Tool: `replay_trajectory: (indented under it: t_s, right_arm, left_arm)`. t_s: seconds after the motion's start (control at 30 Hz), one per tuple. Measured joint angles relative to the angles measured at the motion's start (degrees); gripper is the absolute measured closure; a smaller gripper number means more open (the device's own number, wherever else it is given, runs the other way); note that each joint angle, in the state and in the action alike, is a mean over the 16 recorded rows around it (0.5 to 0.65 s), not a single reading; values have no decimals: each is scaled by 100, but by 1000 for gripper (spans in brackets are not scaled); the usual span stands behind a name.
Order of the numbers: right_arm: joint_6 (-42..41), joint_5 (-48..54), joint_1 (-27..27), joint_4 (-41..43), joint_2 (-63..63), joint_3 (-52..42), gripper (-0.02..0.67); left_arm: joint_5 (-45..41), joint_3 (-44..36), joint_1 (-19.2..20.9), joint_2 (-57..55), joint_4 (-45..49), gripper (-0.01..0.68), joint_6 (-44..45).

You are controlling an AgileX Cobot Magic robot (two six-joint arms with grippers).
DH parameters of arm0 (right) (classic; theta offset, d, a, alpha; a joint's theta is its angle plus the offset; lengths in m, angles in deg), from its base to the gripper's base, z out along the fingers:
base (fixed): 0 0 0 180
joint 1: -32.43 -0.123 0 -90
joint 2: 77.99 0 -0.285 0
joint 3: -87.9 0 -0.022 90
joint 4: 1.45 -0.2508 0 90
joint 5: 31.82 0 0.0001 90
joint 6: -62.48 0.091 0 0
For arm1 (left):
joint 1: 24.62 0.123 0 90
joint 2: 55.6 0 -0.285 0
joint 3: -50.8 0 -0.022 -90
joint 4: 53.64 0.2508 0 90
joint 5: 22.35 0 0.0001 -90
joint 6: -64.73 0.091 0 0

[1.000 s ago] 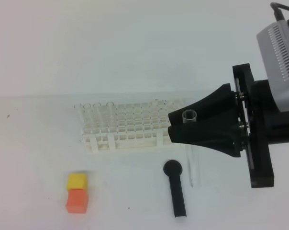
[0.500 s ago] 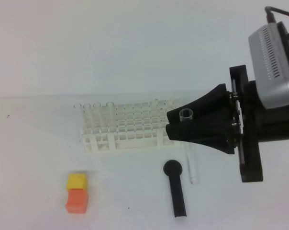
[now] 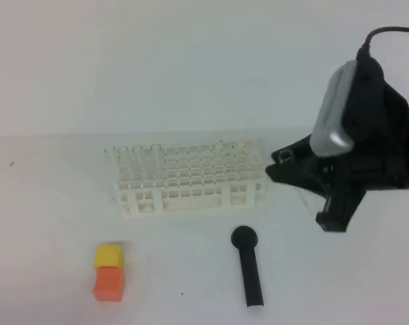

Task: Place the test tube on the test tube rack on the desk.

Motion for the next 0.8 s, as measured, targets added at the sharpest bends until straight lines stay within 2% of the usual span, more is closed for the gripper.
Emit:
replay_trajectory:
  t_s: [0.13, 0.23, 0.37, 0.53, 0.67, 0.8]
  right_arm:
    - [1192, -1403, -233, 726, -152, -132, 529]
    - [2339, -2636, -450, 1366, -372, -231, 529]
    - [3905, -4094, -746, 2358, -809, -269, 529]
    - [5466, -5378, -1062, 3608, -1531, 16, 529]
    - [6329, -6056, -1188, 4463, -2166, 443, 529]
    - [6778, -6466, -1260, 4944, -2763, 936, 529]
  left_arm:
    - [265, -156, 94, 44, -554, 674, 1627]
    - [395, -265, 116, 43, -866, 674, 2149]
    - [466, -341, 127, 43, -1066, 674, 2029]
    - [485, -340, 133, 43, -1088, 674, 1682]
    - [500, -340, 131, 43, -1038, 674, 1523]
    - [518, -340, 131, 43, -933, 674, 1428]
